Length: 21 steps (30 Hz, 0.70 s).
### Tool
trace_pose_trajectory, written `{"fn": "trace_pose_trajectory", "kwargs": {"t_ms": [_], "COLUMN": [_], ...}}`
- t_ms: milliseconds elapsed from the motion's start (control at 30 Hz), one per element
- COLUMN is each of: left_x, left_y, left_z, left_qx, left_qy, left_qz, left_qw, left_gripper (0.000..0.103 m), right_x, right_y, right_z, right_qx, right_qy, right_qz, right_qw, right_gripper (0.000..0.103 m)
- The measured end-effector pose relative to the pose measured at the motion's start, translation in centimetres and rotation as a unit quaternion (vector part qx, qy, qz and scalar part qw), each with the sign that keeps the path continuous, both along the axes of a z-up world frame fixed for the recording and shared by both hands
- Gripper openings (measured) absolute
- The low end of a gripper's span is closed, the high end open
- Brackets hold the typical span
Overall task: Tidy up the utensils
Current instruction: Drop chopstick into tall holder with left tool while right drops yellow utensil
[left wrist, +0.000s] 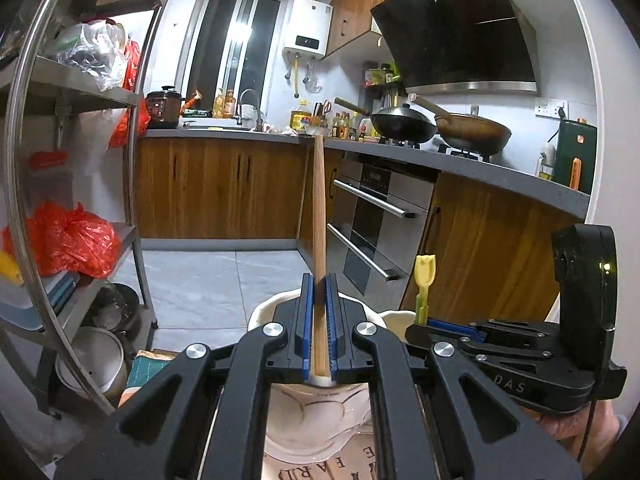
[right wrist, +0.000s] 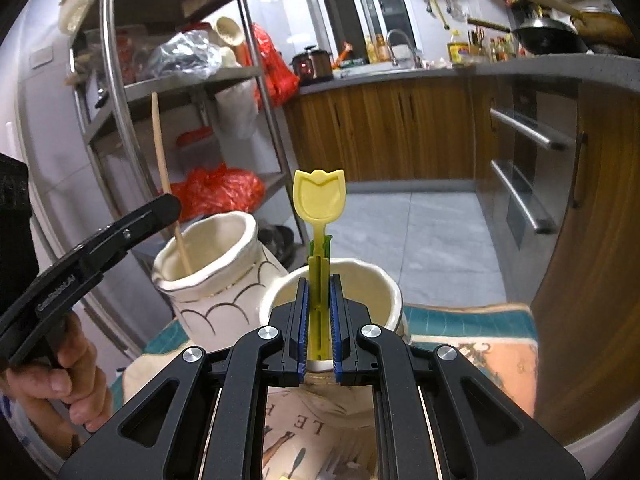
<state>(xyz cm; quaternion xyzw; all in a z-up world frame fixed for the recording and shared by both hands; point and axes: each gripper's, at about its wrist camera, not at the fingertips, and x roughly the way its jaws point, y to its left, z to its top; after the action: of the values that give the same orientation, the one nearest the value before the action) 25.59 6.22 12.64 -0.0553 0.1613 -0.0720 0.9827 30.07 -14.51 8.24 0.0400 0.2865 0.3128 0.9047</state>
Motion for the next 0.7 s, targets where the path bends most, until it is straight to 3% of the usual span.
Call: {"fn": "trace_pose_trajectory", "kwargs": {"t_ms": [467, 700], "left_x": [2.8, 3.0], "left_y": [-1.2, -1.3], "left_z": [-1.2, -1.2], "left_qx": [0.020, 0.026], "left_qy": [0.058, 0.057], "left_qz": [0.009, 0.016], "left_qw": [0.9981, 0.9979], "left_gripper": [0.006, 0.006], "right_x": [1.3, 1.1], "right_y": [1.2, 1.4], "right_z": [-0.3, -0.2], "right_qx": [-0.018, -0.022], "right_qy": [0.033, 0.029], "right_qz": [0.008, 0.004], "right_qw": [0.999, 0.999], "right_gripper": [0.011, 0.017]}}
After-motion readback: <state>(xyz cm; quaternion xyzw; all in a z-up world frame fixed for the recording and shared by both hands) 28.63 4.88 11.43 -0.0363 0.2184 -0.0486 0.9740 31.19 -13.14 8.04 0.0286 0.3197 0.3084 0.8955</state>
